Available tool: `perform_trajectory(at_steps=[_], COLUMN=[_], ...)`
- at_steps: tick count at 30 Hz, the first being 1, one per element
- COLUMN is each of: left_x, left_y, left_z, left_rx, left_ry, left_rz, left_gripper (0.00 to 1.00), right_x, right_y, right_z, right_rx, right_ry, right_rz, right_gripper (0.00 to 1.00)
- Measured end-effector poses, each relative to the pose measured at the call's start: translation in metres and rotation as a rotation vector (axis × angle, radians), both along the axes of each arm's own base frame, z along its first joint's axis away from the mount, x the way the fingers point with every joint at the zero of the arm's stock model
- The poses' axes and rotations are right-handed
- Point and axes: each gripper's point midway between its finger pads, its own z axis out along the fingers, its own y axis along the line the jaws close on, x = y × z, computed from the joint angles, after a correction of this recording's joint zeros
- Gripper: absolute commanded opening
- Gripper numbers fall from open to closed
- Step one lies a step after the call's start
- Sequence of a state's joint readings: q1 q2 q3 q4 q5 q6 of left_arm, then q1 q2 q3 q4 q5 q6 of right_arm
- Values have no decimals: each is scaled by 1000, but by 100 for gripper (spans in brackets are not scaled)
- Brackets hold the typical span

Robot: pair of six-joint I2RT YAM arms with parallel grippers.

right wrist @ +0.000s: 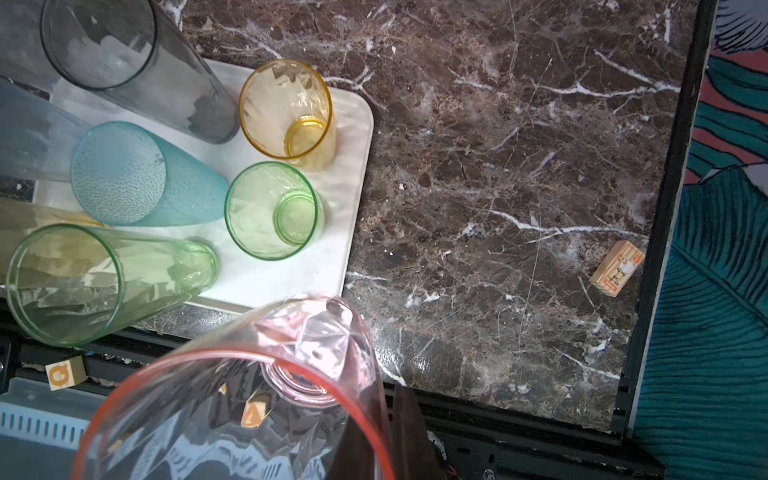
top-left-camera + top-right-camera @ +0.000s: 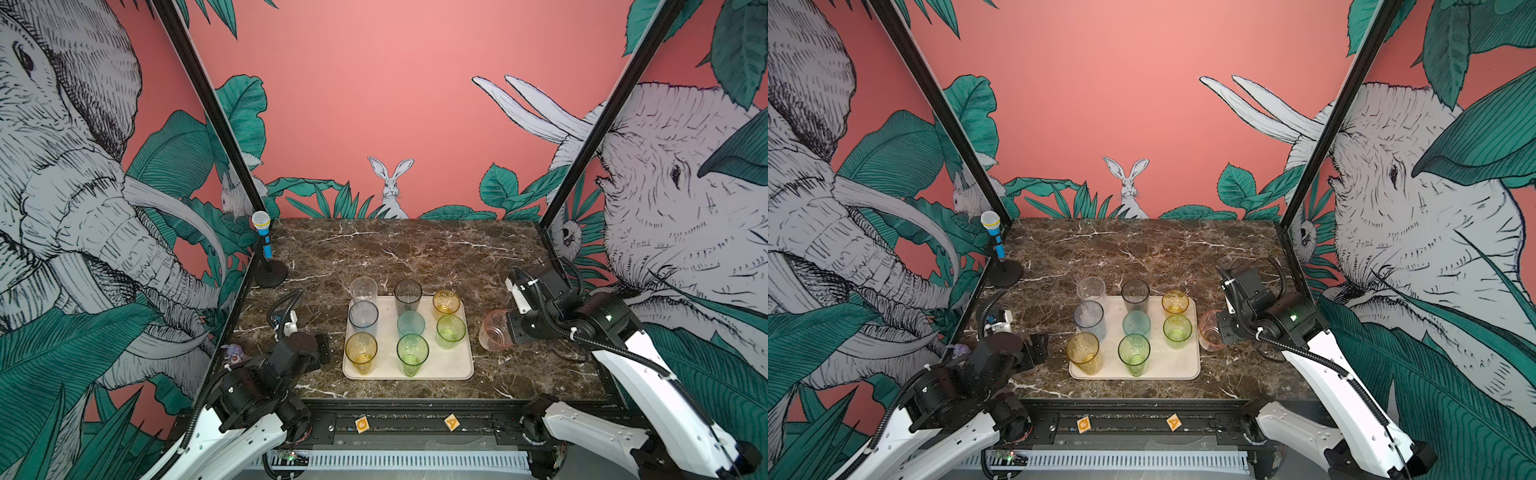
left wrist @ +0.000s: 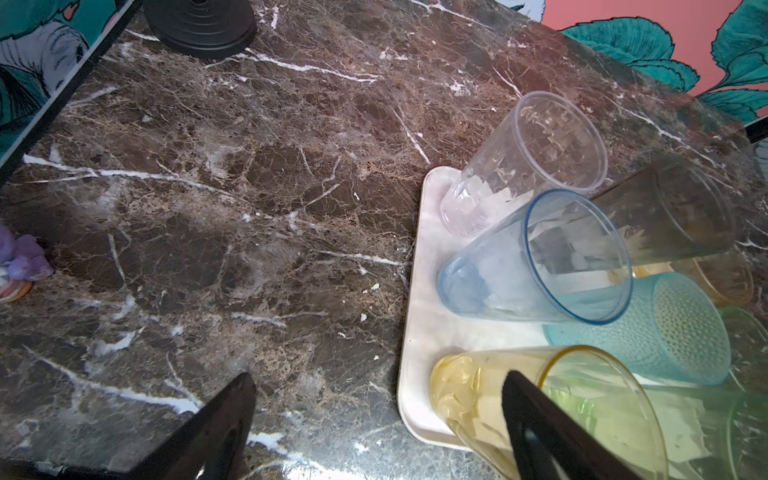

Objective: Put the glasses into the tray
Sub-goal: 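Lift the small pink cup and carry it to the tray's near corner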

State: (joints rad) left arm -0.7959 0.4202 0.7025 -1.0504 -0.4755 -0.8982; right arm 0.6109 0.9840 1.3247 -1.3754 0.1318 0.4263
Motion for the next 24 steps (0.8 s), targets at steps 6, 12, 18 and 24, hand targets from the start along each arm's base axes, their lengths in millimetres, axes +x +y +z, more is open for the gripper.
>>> perform_trajectory(at_steps=[6,12,18,24], left_x=[0,-1,-3,-4], left_y=[-1,-2,-5,-7], left_z=[-1,-5,-10,-11], left_rx=[-2,2,-9,-21], left_ry=[6,21,40,49], left_rz=[-4,-6,-10,-16], left_gripper=[93,92,92,92], right_x=[-22,-37,-41,-39], right_y=[-4,-3,6,15], right_z=[-28,-62,-97,-120], right_rx=[-2,-1,3,20], right_ry=[42,90,122,123], right_rz=[6,0,-5,-12], right_gripper=[0,0,0,0])
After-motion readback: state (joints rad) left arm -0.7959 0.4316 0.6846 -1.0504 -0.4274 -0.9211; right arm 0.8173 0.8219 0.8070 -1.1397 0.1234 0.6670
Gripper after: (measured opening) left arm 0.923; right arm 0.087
